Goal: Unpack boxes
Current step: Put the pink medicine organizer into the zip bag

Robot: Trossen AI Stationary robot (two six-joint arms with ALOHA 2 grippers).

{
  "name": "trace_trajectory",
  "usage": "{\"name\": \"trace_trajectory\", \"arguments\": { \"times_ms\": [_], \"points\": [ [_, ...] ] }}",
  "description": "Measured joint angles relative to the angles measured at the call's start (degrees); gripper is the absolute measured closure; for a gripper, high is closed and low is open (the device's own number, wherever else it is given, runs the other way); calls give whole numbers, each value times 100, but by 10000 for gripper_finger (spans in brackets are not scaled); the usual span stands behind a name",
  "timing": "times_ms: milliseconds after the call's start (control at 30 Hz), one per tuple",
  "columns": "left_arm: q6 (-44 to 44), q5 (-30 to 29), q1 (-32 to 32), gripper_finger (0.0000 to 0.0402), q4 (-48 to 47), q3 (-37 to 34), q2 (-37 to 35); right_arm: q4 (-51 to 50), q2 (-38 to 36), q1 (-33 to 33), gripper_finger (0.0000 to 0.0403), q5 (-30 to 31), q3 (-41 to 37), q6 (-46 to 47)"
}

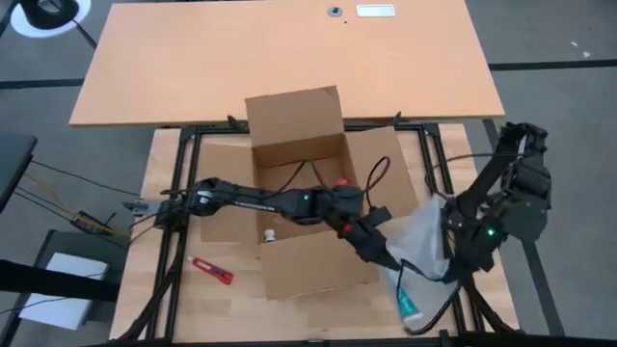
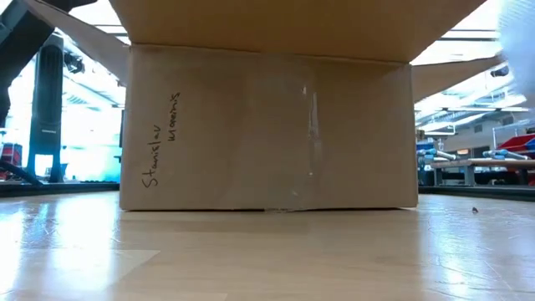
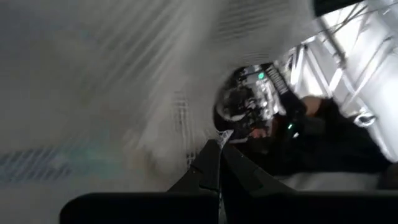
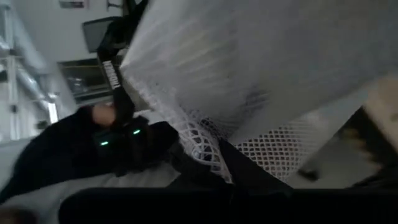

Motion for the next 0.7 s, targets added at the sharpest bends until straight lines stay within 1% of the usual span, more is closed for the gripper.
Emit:
{"name": "trace_trajectory", "arguments": {
  "times_ms": [67, 133, 200, 300, 433, 500, 633, 700],
  "points": [
    [93, 262, 4, 396, -205, 1, 6, 440, -32, 253, 403, 80, -160, 276],
    [88, 919, -13, 396, -132, 14, 99, 800, -19, 435, 403, 129, -232, 363],
    [74, 1358, -85, 396, -89, 20, 199, 1020, -2, 514, 403, 202, -270, 359],
    [-47, 1486, -136, 396, -109, 18, 311, 921, 53, 509, 403, 223, -279, 267],
    [-490, 1934, -129, 396, 81, 11, 323, 585, 184, 529, 403, 164, -281, 138],
    [-661, 2116, -184, 396, 161, 11, 321, 592, 209, 549, 403, 190, -378, 32],
    [-650, 2210, -219, 396, 299, 9, 323, 693, 95, 557, 403, 323, -917, 152],
    [-505, 2214, -157, 396, 271, 9, 370, 1003, -7, 603, 403, 342, -1351, 299]
  ]
}}
